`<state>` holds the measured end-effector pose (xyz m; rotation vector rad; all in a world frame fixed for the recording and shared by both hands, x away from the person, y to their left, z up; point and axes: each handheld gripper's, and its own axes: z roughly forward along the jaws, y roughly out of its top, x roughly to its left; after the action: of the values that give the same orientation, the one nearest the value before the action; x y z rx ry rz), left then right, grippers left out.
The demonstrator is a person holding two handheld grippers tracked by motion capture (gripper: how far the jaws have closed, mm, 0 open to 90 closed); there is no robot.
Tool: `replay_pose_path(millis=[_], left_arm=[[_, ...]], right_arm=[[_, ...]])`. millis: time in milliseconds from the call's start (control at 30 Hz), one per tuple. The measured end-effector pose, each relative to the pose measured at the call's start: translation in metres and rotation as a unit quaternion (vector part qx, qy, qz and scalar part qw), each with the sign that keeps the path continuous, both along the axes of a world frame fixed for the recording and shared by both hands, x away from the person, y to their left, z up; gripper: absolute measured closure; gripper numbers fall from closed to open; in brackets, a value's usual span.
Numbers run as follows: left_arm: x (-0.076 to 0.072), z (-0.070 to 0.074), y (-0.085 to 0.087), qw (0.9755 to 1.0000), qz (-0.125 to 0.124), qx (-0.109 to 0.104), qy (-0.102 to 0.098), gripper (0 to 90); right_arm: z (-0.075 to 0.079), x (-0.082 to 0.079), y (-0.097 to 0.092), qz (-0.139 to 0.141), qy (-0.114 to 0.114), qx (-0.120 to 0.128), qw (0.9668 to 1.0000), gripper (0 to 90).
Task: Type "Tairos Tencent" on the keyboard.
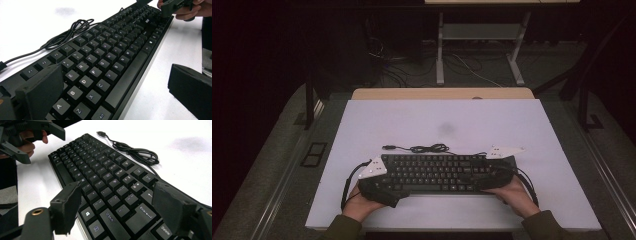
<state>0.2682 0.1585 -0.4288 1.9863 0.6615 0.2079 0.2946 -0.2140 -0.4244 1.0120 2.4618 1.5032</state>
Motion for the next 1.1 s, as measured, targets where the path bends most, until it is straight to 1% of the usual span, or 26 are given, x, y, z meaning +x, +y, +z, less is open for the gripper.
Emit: replay_pose_path(millis=[33, 67, 100, 333, 533, 567, 633, 667, 700, 800, 833, 867, 900, 933, 1000, 1033, 1100], left_arm=[[0.000, 0.000, 0.000, 1.0000, 0.000, 0.001, 0.000, 0.0], [0.000, 0.000, 0.000, 1.0000, 0.000, 0.001, 0.000, 0.0], [0.000, 0.000, 0.000, 1.0000, 0.001, -0.001, 0.000, 0.0], [0.000, -0.001, 0.000, 1.0000, 0.002, -0.001, 0.001, 0.0], [0.000, 0.000, 0.000, 1.0000, 0.001, 0.001, 0.001, 0.0], [0.000, -0.001, 0.000, 1.0000, 0.001, 0.001, 0.001, 0.0], [0.000, -0.001, -0.001, 1.0000, 0.001, 0.001, 0.002, 0.0], [0.000, -0.001, -0.001, 1.0000, 0.001, 0.000, 0.002, 0.0], [0.000, -0.001, -0.001, 1.0000, 0.001, 0.001, 0.002, 0.0], [0.000, -0.001, -0.001, 1.0000, 0.001, 0.001, 0.002, 0.0], [0.000, -0.001, -0.001, 1.0000, 0.001, 0.001, 0.002, 0.0], [0.000, -0.001, -0.001, 1.0000, 0.001, 0.001, 0.002, 0.0], [0.000, -0.001, -0.001, 1.0000, 0.001, 0.001, 0.002, 0.0], [0.000, -0.001, -0.001, 1.0000, 0.001, 0.001, 0.002, 0.0], [0.000, -0.001, -0.001, 1.0000, 0.001, 0.002, 0.002, 0.0], [0.000, -0.001, -0.001, 1.0000, 0.000, 0.002, 0.003, 0.0], [0.000, -0.001, -0.001, 1.0000, 0.000, 0.002, 0.003, 0.0]], right_arm=[[0.000, 0.000, 0.000, 0.008, 0.002, -0.002, 1.0000, 30.1], [0.000, 0.000, 0.000, 0.008, 0.002, -0.002, 1.0000, 30.1], [-0.001, 0.000, 0.001, 0.015, 0.003, -0.005, 0.9999, 32.0], [-0.001, -0.002, 0.003, 0.027, 0.003, -0.012, 0.9995, 37.7], [0.001, -0.004, 0.005, 0.040, -0.001, -0.014, 0.9991, 49.2], [0.001, -0.004, 0.005, 0.040, -0.001, -0.014, 0.9991, 49.2], [0.000, -0.004, 0.006, 0.053, 0.007, -0.017, 0.9984, 56.5], [0.000, -0.004, 0.006, 0.055, 0.007, -0.018, 0.9983, 58.4], [0.000, -0.004, 0.006, 0.055, 0.007, -0.018, 0.9983, 58.4], [-0.001, -0.004, 0.008, 0.061, 0.008, -0.020, 0.9979, 63.8], [-0.001, -0.005, 0.009, 0.063, 0.006, -0.028, 0.9976, 67.4], [-0.001, -0.005, 0.009, 0.063, 0.006, -0.028, 0.9976, 67.4], [-0.002, -0.005, 0.011, 0.063, 0.005, -0.038, 0.9972, 71.5], [-0.002, -0.005, 0.011, 0.063, 0.005, -0.038, 0.9972, 71.5], [-0.003, -0.005, 0.011, 0.064, 0.005, -0.048, 0.9968, 75.9], [-0.004, -0.004, 0.012, 0.067, 0.005, -0.055, 0.9962, 80.6], [-0.005, -0.003, 0.012, 0.069, 0.006, -0.059, 0.9958, 84.7]])
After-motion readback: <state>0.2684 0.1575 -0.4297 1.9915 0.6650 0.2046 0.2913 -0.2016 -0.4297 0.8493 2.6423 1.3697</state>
